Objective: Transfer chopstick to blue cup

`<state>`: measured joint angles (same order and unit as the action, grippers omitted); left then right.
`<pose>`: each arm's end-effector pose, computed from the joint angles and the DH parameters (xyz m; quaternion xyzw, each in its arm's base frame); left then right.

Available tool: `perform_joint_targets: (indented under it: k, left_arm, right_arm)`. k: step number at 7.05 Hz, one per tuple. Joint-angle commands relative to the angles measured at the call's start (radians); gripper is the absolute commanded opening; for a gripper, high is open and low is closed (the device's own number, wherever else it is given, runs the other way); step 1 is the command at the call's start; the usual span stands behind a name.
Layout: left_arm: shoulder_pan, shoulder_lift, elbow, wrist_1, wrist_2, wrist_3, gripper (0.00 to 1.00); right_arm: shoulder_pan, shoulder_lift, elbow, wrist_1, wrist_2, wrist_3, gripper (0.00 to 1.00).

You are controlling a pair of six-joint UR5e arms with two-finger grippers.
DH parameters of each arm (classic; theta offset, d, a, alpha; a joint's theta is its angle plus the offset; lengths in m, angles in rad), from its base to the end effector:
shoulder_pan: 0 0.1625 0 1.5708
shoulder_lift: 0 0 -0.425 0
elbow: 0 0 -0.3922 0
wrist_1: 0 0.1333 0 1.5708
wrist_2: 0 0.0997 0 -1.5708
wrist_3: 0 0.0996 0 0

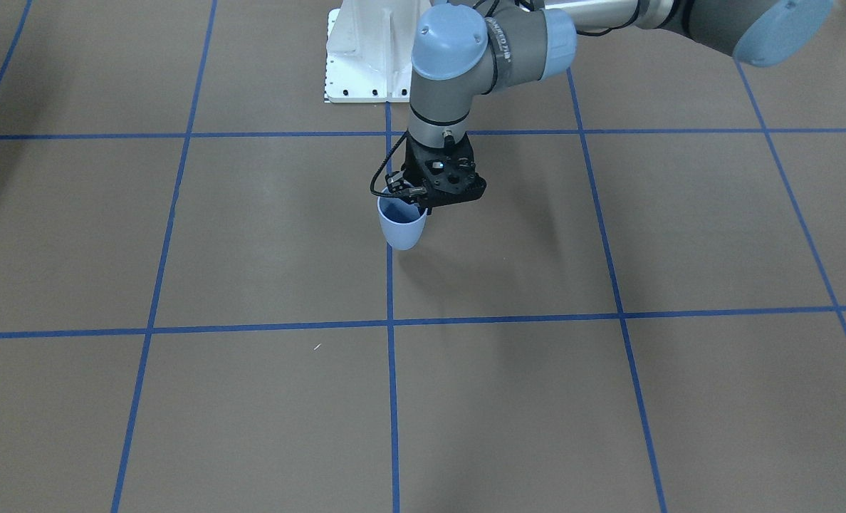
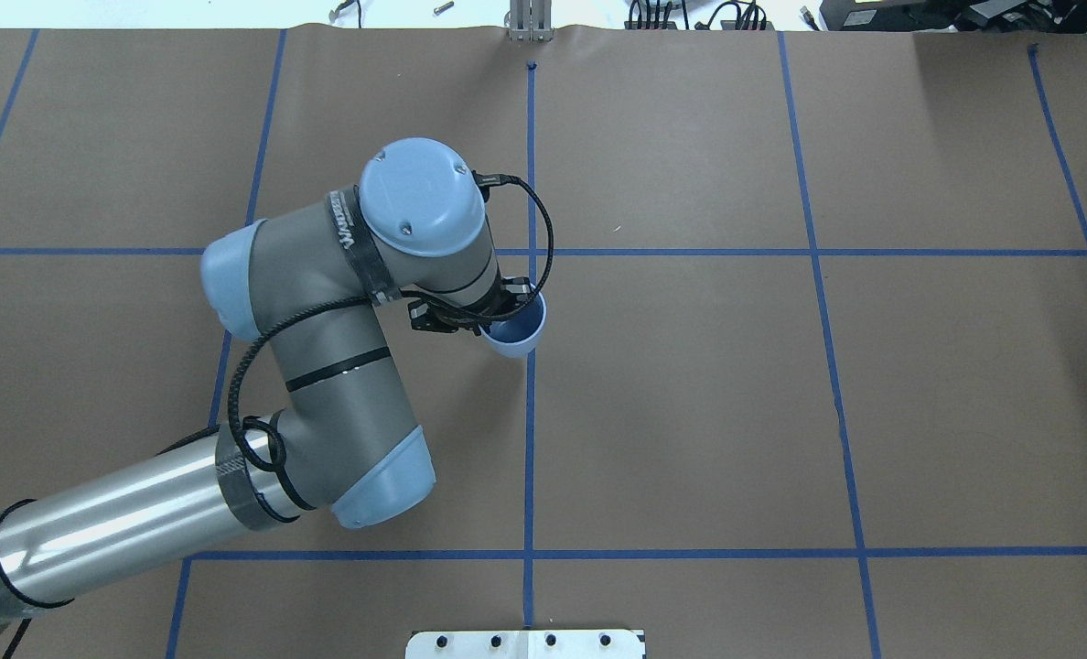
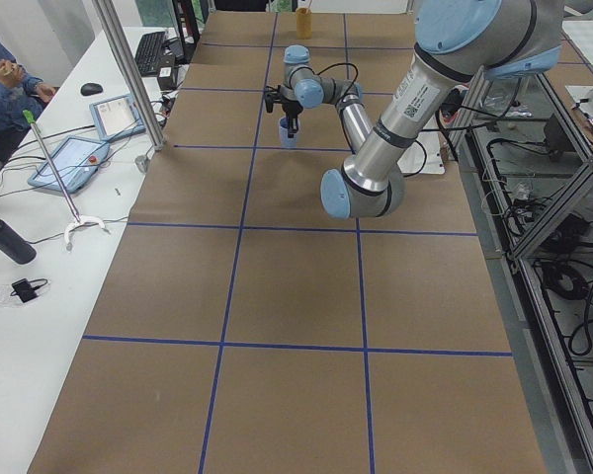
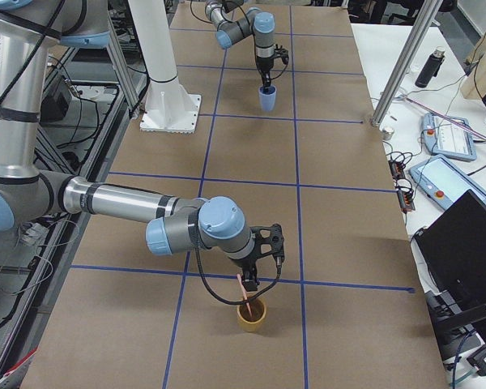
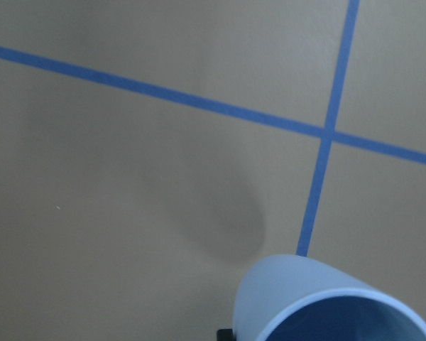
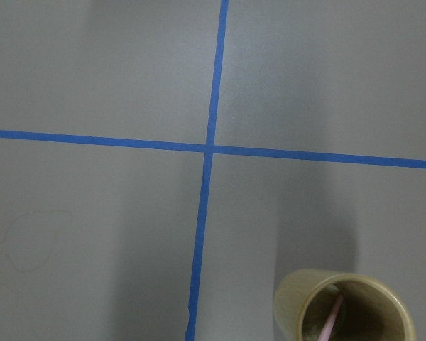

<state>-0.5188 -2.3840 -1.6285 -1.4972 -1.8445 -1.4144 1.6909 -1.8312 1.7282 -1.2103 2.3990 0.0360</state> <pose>0.5548 -0.4393 0.1502 0.0087 0.4045 -0.1124 0.9076 0.1067 -0.3842 0.6532 0.1342 -0.3937 0.0193 0.9092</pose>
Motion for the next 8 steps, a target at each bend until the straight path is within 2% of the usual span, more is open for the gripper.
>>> perform_joint_targets:
  k: [1, 6, 8]
  left_arm:
    - [0.032, -0.014, 0.032, 0.002, 0.022, -0.001, 0.00]
    - [0.029, -0.049, 0.056, -0.009, 0.021, 0.008, 0.00]
    - [0.011, -0.057, 0.087, -0.052, 0.022, 0.009, 0.00]
  right_arm:
    - [0.023, -0.019, 0.010, -0.002, 0.000, -0.001, 1.00]
    - [0.032, -0.033, 0.013, 0.002, -0.004, -0.001, 1.00]
    - [0.032, -0.042, 0.013, 0.005, -0.006, -0.001, 1.00]
